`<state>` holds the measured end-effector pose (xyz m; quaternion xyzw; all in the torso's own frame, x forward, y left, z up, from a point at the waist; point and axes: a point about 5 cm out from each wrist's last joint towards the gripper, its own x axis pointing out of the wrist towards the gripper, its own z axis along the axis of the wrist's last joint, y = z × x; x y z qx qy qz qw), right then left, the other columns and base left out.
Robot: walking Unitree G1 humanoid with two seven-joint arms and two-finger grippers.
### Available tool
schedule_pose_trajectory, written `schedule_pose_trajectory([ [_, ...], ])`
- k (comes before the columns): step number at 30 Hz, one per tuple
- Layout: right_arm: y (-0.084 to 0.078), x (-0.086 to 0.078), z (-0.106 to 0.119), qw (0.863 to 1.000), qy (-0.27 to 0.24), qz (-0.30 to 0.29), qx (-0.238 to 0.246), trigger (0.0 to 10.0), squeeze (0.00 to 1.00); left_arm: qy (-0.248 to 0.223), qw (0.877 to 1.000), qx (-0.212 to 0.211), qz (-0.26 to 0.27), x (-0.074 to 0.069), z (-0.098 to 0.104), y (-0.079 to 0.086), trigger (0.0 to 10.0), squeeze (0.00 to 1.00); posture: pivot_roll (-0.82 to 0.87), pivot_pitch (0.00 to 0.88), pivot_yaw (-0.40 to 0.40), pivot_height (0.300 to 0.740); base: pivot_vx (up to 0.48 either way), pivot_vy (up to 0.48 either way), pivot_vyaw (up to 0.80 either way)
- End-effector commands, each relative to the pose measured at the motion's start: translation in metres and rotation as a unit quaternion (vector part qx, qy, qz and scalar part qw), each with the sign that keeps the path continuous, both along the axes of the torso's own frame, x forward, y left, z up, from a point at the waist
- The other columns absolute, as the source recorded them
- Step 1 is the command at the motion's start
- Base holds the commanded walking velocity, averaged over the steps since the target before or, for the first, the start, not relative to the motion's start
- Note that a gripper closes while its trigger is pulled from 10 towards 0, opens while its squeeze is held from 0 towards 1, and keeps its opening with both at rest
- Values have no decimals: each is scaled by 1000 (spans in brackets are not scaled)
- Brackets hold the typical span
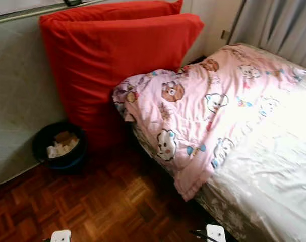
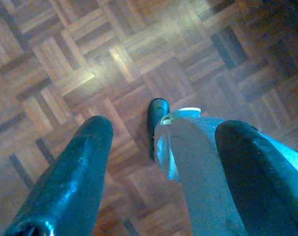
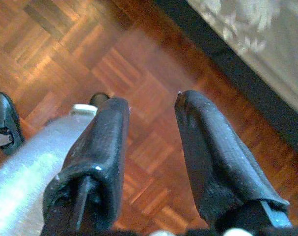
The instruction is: Clean up the room
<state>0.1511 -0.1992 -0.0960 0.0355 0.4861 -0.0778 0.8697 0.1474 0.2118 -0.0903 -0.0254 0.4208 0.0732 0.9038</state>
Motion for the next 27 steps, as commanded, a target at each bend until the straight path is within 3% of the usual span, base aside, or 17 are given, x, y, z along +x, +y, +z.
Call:
schedule_pose_trajectory([
  [1, 2, 4, 1, 1000, -9, -17, 3, 10000, 0, 26, 1000, -3, 14, -14, -6, 3, 10000, 0, 16, 65, -39, 740, 0, 0, 800],
  [12, -4, -3, 0, 1000, -12, -25, 7, 10000, 0, 31, 999, 2, 10, -15, -5, 8, 10000, 0, 11, 43, -12, 740, 0, 0, 800],
  [27, 3, 12, 4, 999, -23, -40, 10, 10000, 0, 37, 999, 6, 4, 1, -1, 6, 10000, 0, -8, 0, 9, 740, 0, 0, 800],
])
